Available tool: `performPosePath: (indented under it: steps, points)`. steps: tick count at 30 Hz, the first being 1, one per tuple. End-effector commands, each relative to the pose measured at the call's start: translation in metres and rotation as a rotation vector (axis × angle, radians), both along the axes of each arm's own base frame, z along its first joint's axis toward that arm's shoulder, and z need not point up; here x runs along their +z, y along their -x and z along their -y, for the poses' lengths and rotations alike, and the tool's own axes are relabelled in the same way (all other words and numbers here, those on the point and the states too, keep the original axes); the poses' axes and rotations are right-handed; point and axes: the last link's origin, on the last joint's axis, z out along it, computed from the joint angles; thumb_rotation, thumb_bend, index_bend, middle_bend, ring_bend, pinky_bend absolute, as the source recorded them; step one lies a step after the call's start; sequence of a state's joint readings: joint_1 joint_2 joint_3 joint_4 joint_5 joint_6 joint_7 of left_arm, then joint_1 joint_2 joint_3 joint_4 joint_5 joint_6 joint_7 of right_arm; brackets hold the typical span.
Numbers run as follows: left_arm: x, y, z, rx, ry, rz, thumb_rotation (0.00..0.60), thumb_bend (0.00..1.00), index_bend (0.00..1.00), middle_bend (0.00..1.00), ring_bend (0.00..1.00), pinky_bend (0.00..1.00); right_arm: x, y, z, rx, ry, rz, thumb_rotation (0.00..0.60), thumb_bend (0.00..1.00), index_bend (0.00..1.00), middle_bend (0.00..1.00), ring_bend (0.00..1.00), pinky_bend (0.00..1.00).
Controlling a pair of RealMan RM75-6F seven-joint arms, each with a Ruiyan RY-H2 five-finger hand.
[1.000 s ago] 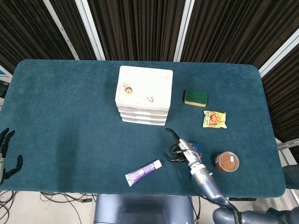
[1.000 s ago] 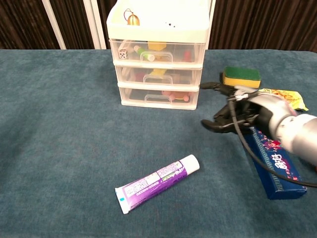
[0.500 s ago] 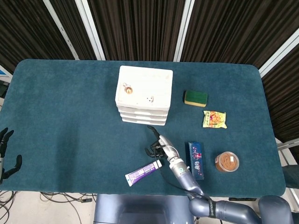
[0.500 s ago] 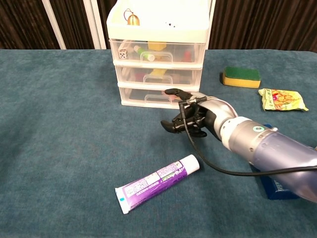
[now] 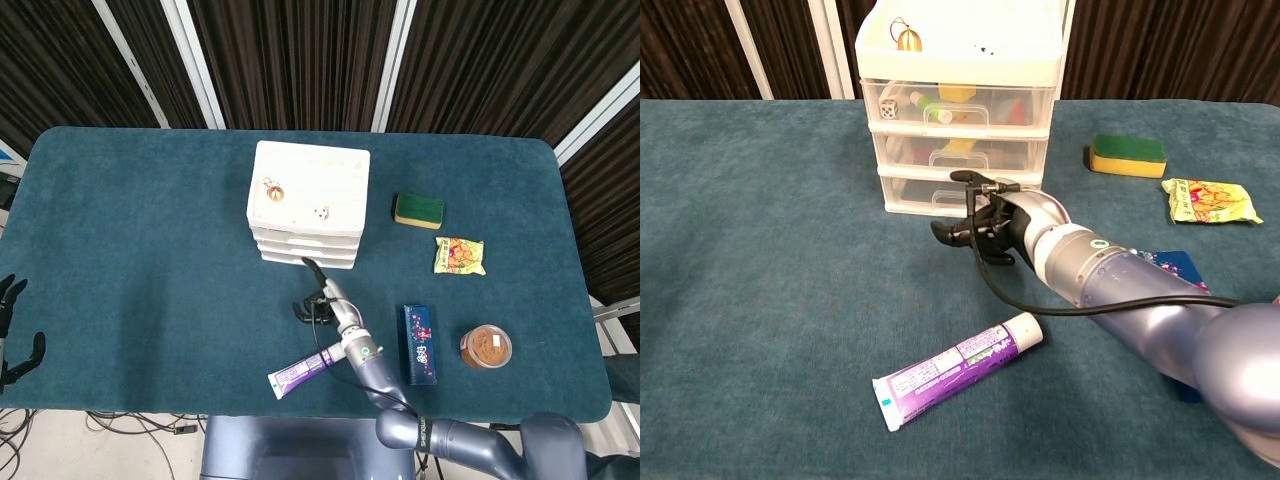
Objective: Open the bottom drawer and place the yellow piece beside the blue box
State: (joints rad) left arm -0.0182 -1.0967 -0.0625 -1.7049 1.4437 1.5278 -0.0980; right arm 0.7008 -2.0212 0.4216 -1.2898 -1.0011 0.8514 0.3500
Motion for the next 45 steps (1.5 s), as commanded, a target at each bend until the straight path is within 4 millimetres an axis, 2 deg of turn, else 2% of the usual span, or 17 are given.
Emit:
performPosePath:
  steps: [1, 31, 45]
  points:
    - [0.0, 0.0, 0.0, -0.002, 0.003, -0.002, 0.6, 0.48, 0.06, 0.0, 0.0, 0.0, 0.0, -0.002, 0.004, -0.011, 0.03, 0.006, 0.6, 0.5, 0.02, 0.97, 0.98, 1.0]
    - [0.0, 0.0, 0.001, -0.004, 0.001, -0.006, 0.6, 0.48, 0.06, 0.01, 0.0, 0.0, -0.011, -0.013, 0.016, -0.03, 0.027, 0.015, 0.6, 0.5, 0.02, 0.97, 0.98, 1.0]
    - [0.0, 0.001, 0.001, 0.002, -0.003, -0.01, 0.6, 0.48, 0.06, 0.01, 0.0, 0.0, -0.005, -0.014, 0.023, -0.024, 0.019, 0.02, 0.6, 0.5, 0.02, 0.97, 0.98, 1.0]
